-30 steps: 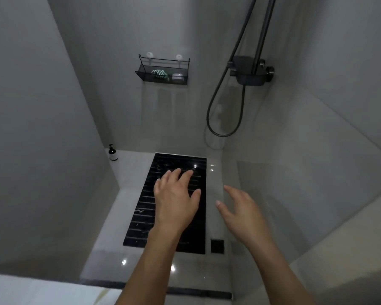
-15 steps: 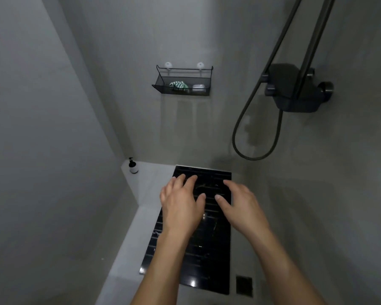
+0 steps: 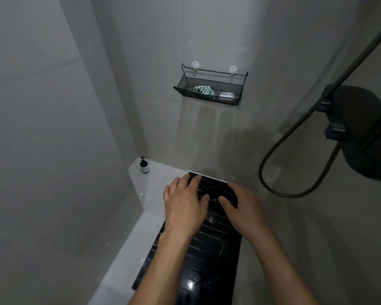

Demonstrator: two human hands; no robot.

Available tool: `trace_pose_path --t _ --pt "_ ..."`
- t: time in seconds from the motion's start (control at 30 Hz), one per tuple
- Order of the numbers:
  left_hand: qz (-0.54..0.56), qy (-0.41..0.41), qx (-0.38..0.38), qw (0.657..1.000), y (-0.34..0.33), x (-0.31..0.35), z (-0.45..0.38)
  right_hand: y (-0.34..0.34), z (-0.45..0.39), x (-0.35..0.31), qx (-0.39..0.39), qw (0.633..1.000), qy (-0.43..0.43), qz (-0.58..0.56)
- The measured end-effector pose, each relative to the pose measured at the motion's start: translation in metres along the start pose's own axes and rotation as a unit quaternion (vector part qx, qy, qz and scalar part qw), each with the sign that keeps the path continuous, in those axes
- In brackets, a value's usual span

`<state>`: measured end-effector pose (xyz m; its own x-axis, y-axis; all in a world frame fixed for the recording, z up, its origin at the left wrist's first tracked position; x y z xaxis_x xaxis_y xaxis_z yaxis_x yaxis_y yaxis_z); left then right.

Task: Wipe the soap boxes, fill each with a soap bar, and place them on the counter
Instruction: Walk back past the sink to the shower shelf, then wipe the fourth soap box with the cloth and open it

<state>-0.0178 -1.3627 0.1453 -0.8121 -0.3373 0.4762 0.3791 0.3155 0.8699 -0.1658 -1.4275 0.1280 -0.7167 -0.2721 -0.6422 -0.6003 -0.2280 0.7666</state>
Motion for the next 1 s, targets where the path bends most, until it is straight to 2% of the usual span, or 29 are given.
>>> trace_pose_path --t 0.33,0.63,1.0 --pt "-0.010 -0.047 -0.032 0.998 -0.026 -0.016 -0.159 -0.009 -0.132 -0.007 0.043 0.999 -0.024 0.003" --pt "0.000 -0.097 -0.051 0.994 -0.010 -0.038 -0.337 -0.011 -0.291 -0.066 0.089 0.994 -0.061 0.013" --pt "0.006 -0.087 -0.056 0.995 -0.018 -0.068 -0.472 -0.020 -0.413 -0.087 0.103 0.992 -0.073 0.009"
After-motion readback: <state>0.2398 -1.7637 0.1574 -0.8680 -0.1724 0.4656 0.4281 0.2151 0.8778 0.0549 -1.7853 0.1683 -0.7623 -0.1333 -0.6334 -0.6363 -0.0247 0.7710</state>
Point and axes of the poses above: each hand's wrist, its own z-axis away from the middle knuckle, its own y-axis out of the back of the hand, x = y × z, the point moved 5 cm from there along -z, towards the middle knuckle
